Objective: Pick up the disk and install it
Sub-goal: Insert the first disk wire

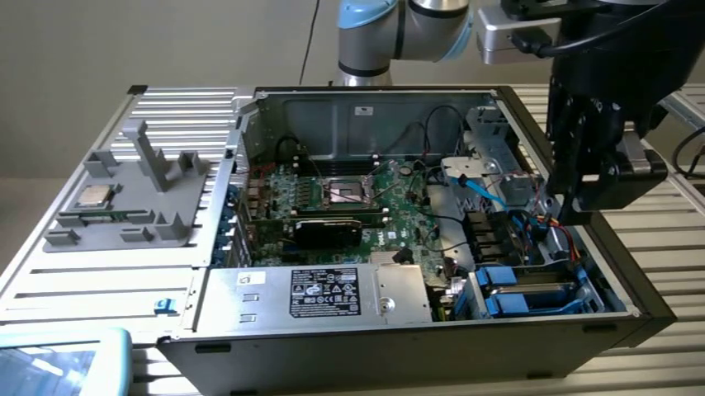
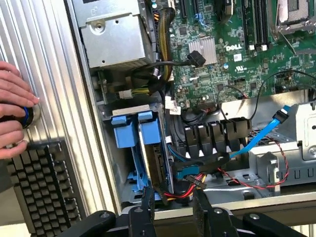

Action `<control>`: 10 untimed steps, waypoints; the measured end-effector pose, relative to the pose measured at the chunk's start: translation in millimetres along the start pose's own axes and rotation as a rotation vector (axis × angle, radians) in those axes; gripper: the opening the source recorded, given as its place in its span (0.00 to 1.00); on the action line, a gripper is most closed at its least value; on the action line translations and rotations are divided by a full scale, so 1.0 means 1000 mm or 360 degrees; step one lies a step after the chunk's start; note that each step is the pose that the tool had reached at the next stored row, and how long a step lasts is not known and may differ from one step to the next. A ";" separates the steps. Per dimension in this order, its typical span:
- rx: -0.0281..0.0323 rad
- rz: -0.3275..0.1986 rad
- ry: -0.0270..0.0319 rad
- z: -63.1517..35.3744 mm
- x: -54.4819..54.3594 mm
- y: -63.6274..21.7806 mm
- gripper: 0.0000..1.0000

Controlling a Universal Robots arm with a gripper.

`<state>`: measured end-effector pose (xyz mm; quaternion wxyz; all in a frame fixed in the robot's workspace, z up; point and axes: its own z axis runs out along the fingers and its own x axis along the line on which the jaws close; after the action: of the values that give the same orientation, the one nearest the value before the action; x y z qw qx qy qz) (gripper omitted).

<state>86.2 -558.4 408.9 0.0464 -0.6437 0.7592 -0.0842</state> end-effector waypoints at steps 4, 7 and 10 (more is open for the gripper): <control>-0.00139 -0.0110 -0.00182 0.0018 0.000 0.0004 0.44; -0.00240 -0.0193 -0.00315 0.0027 0.000 0.0006 0.44; -0.00354 -0.0274 -0.00445 0.0035 0.000 0.0007 0.44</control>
<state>86.2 -558.4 405.4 0.0424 -0.7082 0.7012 -0.0704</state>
